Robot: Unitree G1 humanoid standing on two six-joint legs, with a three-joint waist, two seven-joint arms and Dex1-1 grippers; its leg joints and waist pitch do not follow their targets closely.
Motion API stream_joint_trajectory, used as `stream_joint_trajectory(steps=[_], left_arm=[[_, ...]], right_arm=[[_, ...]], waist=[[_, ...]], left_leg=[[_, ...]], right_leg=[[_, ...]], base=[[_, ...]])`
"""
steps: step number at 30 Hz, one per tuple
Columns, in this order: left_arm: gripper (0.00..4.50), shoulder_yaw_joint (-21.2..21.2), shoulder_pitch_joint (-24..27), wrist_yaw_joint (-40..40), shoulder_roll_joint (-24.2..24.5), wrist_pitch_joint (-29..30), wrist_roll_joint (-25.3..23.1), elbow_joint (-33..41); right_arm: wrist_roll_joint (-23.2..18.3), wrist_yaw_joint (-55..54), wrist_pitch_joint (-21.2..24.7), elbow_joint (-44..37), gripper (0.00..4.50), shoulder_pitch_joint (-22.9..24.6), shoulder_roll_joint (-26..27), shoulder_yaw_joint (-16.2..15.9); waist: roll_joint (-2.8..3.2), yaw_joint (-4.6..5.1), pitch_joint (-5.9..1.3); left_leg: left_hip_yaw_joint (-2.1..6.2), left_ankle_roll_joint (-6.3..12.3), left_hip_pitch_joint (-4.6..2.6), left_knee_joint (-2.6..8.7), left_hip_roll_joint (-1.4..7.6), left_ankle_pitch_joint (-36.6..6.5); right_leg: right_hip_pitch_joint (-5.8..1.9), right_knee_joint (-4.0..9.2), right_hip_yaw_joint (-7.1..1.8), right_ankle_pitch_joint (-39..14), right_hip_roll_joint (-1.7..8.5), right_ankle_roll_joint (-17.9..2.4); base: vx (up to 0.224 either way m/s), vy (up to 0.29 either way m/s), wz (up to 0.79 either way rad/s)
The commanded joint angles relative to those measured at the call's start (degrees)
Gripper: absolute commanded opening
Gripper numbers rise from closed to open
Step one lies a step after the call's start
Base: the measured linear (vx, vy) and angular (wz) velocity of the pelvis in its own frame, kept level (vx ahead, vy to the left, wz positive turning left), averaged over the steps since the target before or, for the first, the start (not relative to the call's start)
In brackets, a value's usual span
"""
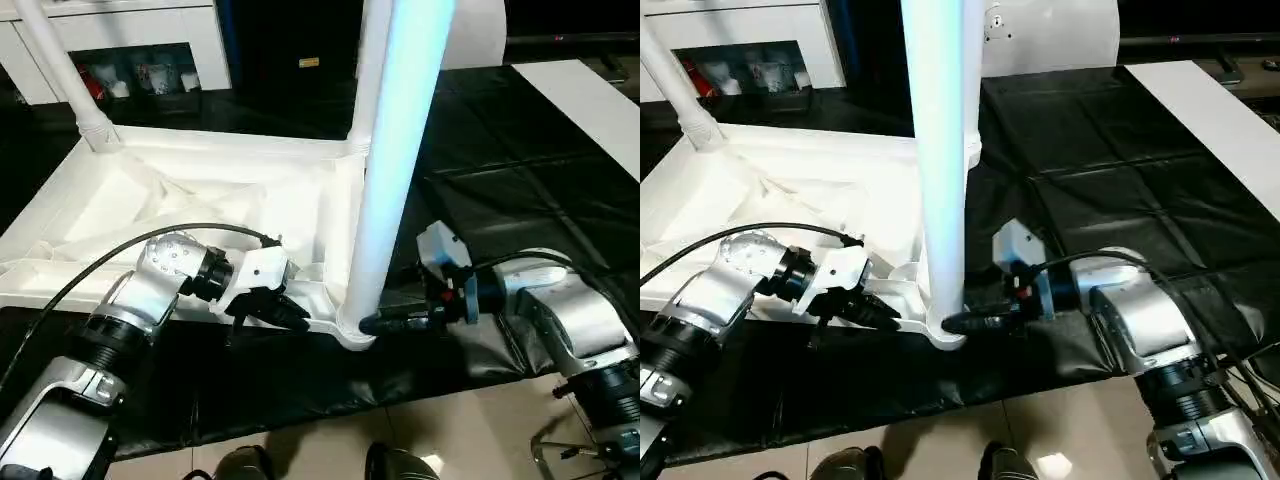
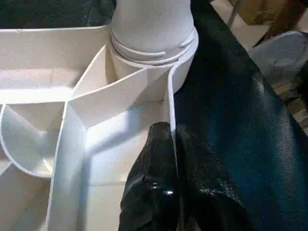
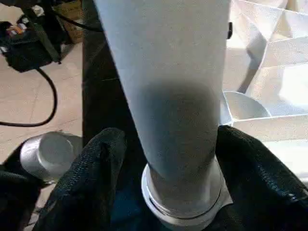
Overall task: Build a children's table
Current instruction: Rotate leg to tighten
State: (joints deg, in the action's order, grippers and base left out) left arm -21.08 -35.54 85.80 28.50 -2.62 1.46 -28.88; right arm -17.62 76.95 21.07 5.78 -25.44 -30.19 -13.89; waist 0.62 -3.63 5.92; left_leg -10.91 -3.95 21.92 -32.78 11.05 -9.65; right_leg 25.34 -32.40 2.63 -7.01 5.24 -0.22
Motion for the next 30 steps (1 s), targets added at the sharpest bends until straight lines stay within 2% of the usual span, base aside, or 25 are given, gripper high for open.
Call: stream_joint_trajectory(steps=[1, 10, 12, 13, 18, 20, 23, 24, 25, 26, 27, 28, 29, 30], left_arm=[[0.0, -3.22, -0.16, 3.03, -0.37, -0.62, -1.35, -0.21], [0.0, -3.51, -0.5, 3.46, -0.68, -1.34, -1.36, -1.05], [0.0, -3.49, -0.5, 3.47, -0.72, -1.37, -1.38, -1.12], [0.0, -3.39, -0.5, 3.36, -0.78, -1.25, -1.38, -1.11], [0.0, -1.88, -0.24, 0.89, -1.67, 0.61, -0.91, -1.08], [0.0, -0.37, -0.03, -2.78, -2.74, 3.71, -0.55, -0.48], [0.0, 2.24, 0.35, -9.17, -5.1, 9.05, 0.43, 0.86], [0.0, 3.08, 0.52, -11.77, -6.45, 10.98, 0.76, 1.47], [0.0, 3.08, 0.52, -11.77, -6.45, 10.98, 0.76, 1.47], [0.0, 3.53, 0.66, -13.31, -7.27, 12.07, 0.93, 1.88], [0.0, 4.11, 0.8, -16.51, -9.01, 13.86, 0.78, 2.45], [0.0, 4.56, 0.94, -19.41, -10.64, 15.45, 0.48, 3.01], [0.0, 4.56, 0.94, -19.41, -10.64, 15.45, 0.48, 3.01], [0.0, 4.85, 1.03, -21.25, -11.68, 16.43, 0.27, 3.38]], right_arm=[[-0.61, 2.02, 1.02, 0.33, 2.83, -0.8, -0.41, -1.22], [-0.46, 2.82, 0.76, 2.19, 2.05, -1.16, 0.49, -2.1], [-0.48, 2.79, 0.76, 2.28, 1.97, -1.17, 0.53, -2.17], [-0.55, 2.74, 0.89, 2.23, 1.97, -1.17, 0.57, -2.18], [-1.19, 2.09, 2.11, 0.7, 1.94, -0.2, 0.68, -1.7], [-1.71, -0.83, 3.85, -1.82, 1.94, 1.61, 1.21, -0.72], [-1.18, -8.33, 6.33, -5.67, 1.93, 4.63, 3.45, 0.83], [-0.06, -13.49, 7.29, -6.47, 1.93, 5.54, 5.81, 1.61], [-0.06, -13.49, 7.29, -6.47, 1.93, 5.54, 5.81, 1.61], [0.68, -16.81, 7.87, -6.87, 1.93, 6.08, 7.41, 2.1], [1.87, -22.12, 8.75, -6.97, 1.92, 6.51, 10.55, 2.72], [2.61, -26.56, 10.07, -6.81, 1.91, 6.6, 13.49, 3.31], [2.61, -26.56, 10.07, -6.81, 1.91, 6.6, 13.49, 3.31], [2.95, -29.16, 10.95, -6.69, 1.9, 6.61, 15.31, 3.67]], waist=[[-0.69, 0.11, -4.2], [-0.75, -0.07, -4.2], [-0.76, -0.12, -4.2], [-0.52, -0.11, -4.02], [-0.5, -0.21, -4.03], [-0.53, -0.23, -3.86], [-0.56, -0.7, -3.47], [-0.65, -0.45, -2.95], [-0.76, -0.28, -2.86], [-0.69, -0.1, -2.83], [-0.78, 0.46, -2.72], [-0.4, 1.08, -2.41], [-0.59, 1.53, -2.39], [-0.76, 2.22, -2.46]], left_leg=[[0.05, 4.91, -0.97, 3.48, 1.76, -11.73], [0.04, 4.77, -0.92, 3.44, 1.74, -11.47], [0.06, 4.67, -0.96, 3.44, 1.73, -11.73], [0.04, 4.46, -0.91, 3.5, 1.71, -12.36], [0.1, 3.99, -1.05, 3.54, 1.74, -13.05], [0.06, 3.79, -0.96, 3.63, 1.76, -13.4], [0.23, 2.87, -1.33, 3.94, 1.8, -16.09], [0.3, 2.07, -1.43, 4.18, 1.66, -18.54], [0.56, 1.13, -1.52, 4.16, 1.24, -20.24], [0.81, 0.76, -1.47, 4.24, 1.09, -20.77], [1.05, 0.04, -1.53, 4.32, 0.94, -21.48], [1.24, -0.32, -1.96, 4.24, 0.74, -23.63], [1.37, -0.61, -1.74, 4.3, 0.73, -24.08], [1.79, -0.54, -1.25, 4.46, 0.51, -24.58]], right_leg=[[-3.56, 2.6, -1.74, -16.86, 2.1, -13.46], [-3.53, 2.59, -1.71, -17.29, 2.1, -13.26], [-3.54, 2.64, -1.72, -17.95, 2.14, -13.09], [-3.45, 2.82, -1.74, -18.58, 2.1, -12.93], [-3.42, 2.83, -1.75, -19.18, 2.07, -12.75], [-3.47, 2.91, -1.81, -19.55, 2.02, -12.58], [-3.13, 3.5, -1.87, -24.83, 2.13, -11.07], [-2.78, 4.0, -1.86, -28.77, 2.0, -9.79], [-2.76, 4.44, -1.67, -33.78, 2.13, -7.83], [-2.86, 4.63, -1.51, -36.32, 2.24, -6.6], [-2.62, 5.14, -1.32, -39.53, 2.17, -4.65], [-2.02, 5.87, -1.02, -42.57, 2.08, -3.3], [-2.21, 5.88, -0.9, -42.96, 2.04, -2.81], [-2.85, 6.09, -0.29, -43.9, 2.06, -1.71]], base=[[0.0, 0.0, 0.0], [0.0, 0.0, 0.0], [0.0, 0.0, 0.0], [0.0, 0.0, 0.0], [0.0, 0.0, 0.0], [0.0, 0.0, 0.0], [0.0, 0.0, 0.0], [0.0, 0.0, 0.0], [0.0, 0.0, 0.0], [0.0, 0.0, 0.0], [0.0, 0.0, 0.0], [0.0, 0.0, 0.0], [0.0, 0.0, 0.0], [0.0, 0.0, 0.0]])
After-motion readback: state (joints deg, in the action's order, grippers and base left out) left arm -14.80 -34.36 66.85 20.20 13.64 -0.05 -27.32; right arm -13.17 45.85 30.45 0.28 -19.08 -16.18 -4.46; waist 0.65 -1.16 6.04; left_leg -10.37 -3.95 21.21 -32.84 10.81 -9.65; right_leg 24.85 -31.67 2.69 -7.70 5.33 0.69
